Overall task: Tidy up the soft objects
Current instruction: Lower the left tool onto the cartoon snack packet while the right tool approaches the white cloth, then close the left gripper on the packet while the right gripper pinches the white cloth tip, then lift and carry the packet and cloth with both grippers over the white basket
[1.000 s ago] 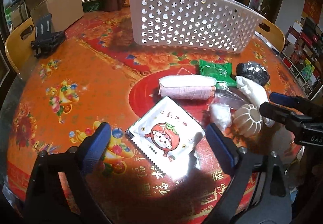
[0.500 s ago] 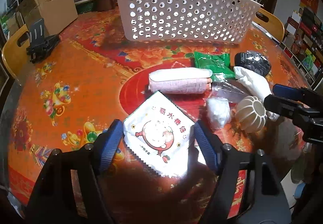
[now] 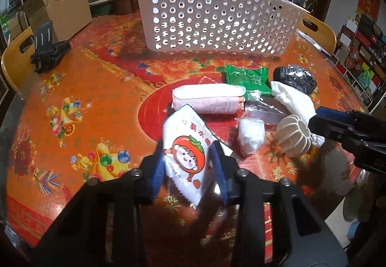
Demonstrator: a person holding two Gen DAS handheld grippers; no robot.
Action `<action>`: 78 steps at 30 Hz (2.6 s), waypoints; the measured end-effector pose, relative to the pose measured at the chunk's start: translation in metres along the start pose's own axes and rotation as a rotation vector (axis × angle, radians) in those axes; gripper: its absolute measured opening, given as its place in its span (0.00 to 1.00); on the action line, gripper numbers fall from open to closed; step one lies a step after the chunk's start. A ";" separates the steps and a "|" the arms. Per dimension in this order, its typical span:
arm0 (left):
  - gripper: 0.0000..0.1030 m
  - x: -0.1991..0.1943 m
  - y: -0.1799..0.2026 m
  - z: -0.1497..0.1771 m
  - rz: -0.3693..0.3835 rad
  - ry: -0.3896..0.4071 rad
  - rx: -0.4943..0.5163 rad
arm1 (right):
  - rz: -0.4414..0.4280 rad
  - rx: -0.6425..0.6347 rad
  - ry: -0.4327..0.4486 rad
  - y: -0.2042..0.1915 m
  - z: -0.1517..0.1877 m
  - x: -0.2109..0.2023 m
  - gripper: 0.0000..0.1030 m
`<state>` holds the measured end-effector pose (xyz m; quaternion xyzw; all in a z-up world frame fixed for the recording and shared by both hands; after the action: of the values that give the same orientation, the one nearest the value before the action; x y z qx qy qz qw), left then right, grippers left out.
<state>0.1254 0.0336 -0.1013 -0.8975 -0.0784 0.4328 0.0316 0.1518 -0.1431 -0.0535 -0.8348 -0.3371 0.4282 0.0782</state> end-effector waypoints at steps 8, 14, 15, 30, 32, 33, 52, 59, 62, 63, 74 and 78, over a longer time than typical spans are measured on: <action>0.17 -0.008 0.001 0.003 0.018 0.025 -0.002 | -0.016 0.008 -0.007 0.001 0.004 -0.001 0.13; 0.10 -0.015 -0.001 0.004 0.030 0.050 -0.012 | -0.009 0.005 0.011 -0.001 0.005 -0.008 0.10; 0.09 -0.015 -0.001 0.004 0.030 0.052 -0.013 | -0.011 0.010 0.014 0.000 0.005 -0.009 0.10; 0.06 -0.010 -0.009 0.006 0.050 0.055 -0.025 | 0.006 0.078 0.011 0.010 -0.006 0.004 0.61; 0.06 -0.009 -0.011 0.006 0.054 0.052 -0.028 | 0.002 0.074 0.005 0.010 -0.006 0.008 0.61; 0.06 -0.008 -0.011 0.006 0.054 0.051 -0.028 | 0.001 0.074 0.004 0.010 -0.007 0.009 0.61; 0.06 -0.005 -0.012 0.005 0.054 0.046 -0.040 | 0.005 0.048 -0.032 0.009 -0.007 0.021 0.32; 0.06 -0.021 -0.012 0.005 0.061 0.096 -0.046 | 0.006 0.014 0.023 -0.002 -0.007 -0.002 0.21; 0.06 -0.030 -0.010 0.003 0.064 0.116 -0.040 | -0.002 -0.001 0.046 -0.008 -0.009 -0.012 0.21; 0.06 -0.034 -0.010 0.002 0.065 0.122 -0.040 | -0.001 -0.008 0.058 -0.010 -0.010 -0.017 0.21; 0.06 -0.064 -0.006 -0.020 0.065 0.177 -0.029 | 0.019 -0.061 0.115 -0.017 -0.026 -0.048 0.21; 0.06 -0.072 -0.003 -0.040 0.069 0.207 -0.021 | 0.033 -0.098 0.135 -0.023 -0.041 -0.056 0.21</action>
<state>0.1123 0.0251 -0.0201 -0.9398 -0.0484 0.3379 0.0155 0.1493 -0.1546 0.0185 -0.8701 -0.3377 0.3550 0.0528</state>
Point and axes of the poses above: each gripper's, at about its wrist camera, not at the fingertips, and x roughly the way its jaws point, y to its right, z to its underside, the point moved 1 cm from there along x, roughly the way its jaws point, and after that the axes turned 15 degrees about -z, right-handed, at the moved point
